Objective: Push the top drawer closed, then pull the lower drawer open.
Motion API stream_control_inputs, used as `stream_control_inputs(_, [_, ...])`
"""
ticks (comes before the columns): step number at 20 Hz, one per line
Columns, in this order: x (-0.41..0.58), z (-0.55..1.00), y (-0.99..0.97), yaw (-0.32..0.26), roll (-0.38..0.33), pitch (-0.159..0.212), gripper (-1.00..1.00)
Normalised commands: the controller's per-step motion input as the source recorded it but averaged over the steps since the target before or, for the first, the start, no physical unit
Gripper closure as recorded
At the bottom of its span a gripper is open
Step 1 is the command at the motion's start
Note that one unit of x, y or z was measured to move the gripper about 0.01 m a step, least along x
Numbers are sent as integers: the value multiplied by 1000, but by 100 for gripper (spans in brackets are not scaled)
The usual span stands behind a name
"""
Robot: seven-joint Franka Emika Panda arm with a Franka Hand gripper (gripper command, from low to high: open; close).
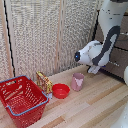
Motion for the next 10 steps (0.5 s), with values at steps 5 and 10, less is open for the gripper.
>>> stream_control_inputs(5, [-35,173,-173,27,28,-11,100])
stream_control_inputs(10, [0,53,205,12,141,-73,100])
